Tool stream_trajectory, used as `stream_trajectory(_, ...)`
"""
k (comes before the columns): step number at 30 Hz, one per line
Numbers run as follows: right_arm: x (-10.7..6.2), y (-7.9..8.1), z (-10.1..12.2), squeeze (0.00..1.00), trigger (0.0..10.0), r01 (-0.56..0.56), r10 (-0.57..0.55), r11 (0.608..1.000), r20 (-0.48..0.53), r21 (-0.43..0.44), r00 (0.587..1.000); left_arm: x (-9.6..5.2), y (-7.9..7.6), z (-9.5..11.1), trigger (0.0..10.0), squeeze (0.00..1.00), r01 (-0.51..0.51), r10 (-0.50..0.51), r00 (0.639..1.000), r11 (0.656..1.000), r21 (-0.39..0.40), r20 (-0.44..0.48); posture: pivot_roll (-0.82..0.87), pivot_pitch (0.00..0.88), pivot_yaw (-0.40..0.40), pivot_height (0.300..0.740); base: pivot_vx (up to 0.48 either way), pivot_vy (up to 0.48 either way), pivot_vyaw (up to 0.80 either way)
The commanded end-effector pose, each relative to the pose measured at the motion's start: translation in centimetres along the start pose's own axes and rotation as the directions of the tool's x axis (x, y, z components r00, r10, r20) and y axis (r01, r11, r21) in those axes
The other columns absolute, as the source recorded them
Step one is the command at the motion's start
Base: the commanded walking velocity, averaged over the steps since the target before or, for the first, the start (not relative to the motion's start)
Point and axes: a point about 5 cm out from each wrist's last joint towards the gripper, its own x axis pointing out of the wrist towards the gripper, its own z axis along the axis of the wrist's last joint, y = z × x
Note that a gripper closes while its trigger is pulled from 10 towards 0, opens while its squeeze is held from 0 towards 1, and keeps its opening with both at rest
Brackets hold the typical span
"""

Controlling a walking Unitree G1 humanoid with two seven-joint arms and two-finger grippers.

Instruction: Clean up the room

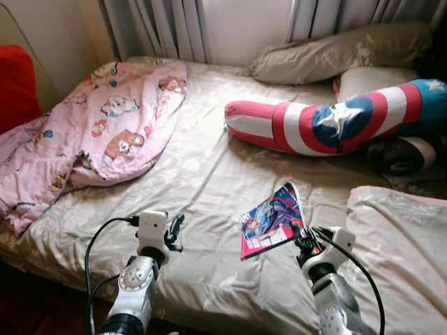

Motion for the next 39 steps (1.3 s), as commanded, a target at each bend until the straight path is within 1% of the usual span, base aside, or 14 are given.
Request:
stream_trajectory(1, -0.11, -0.1, -0.09, 0.0, 10.0, 0.002, -0.002, 1.0, 0.014, 0.011, 1.0, -0.25, 0.06, -0.31, 10.0, 0.0, -0.002, 0.002, 1.0, 1.0, -0.007, -0.012, 0.03, 0.078, 0.014, 0.636, 0.0, 0.0, 0.0)
stream_trajectory(9, -0.05, -0.76, -0.12, 0.0, 10.0, 0.035, -0.036, 0.997, 0.017, 0.068, 0.999, -0.31, 0.1, -0.19, 10.0, 0.0, -0.003, 0.003, 1.0, 1.0, -0.007, -0.007, 0.03, 0.086, 0.014, 0.636, 0.0, 0.0, 0.0)
stream_trajectory(12, 0.08, -0.52, 0.09, 0.0, 10.0, 0.025, -0.027, 0.996, 0.031, 0.082, 0.999, -0.32, 0.26, -0.12, 10.0, 0.0, -0.006, 0.006, 1.0, 1.0, -0.005, -0.005, 0.03, 0.088, 0.016, 0.636, 0.0, 0.0, 0.0)
stream_trajectory(20, 0.38, -0.47, 0.06, 0.0, 10.0, 0.01, -0.013, 0.995, 0.029, 0.103, 0.999, -0.19, 0.39, 0.14, 10.0, 0.0, -0.006, 0.006, 1.0, 1.0, -0.001, 0.002, 0.03, 0.092, 0.021, 0.636, 0.0, 0.0, 0.0)
stream_trajectory(22, 0.56, -0.45, 0.26, 0.0, 10.0, 0.009, -0.015, 0.993, 0.044, 0.118, 0.999, -0.1, 0.41, 0.3, 10.0, 0.0, -0.005, 0.005, 1.0, 1.0, -0.001, 0.006, 0.03, 0.093, 0.021, 0.636, 0.0, 0.0, 0.0)
stream_trajectory(29, 0.79, -0.34, 0.45, 0.0, 10.0, 0.01, -0.017, 0.992, 0.056, 0.123, 0.998, -0.1, 0.56, 0.41, 10.0, 0.0, -0.002, 0.002, 1.0, 1.0, -0.005, 0.007, 0.04, 0.095, 0.027, 0.636, 0.0, 0.0, 0.0)
stream_trajectory(39, 0.77, -0.5, 0.08, 0.0, 10.0, 0.013, -0.019, 0.992, 0.047, 0.128, 0.999, -0.08, 0.59, 0.5, 10.0, 0.0, 0.003, -0.003, 1.0, 1.0, -0.006, 0.008, 0.04, 0.099, 0.029, 0.636, 0.262, 0.0, 0.0)
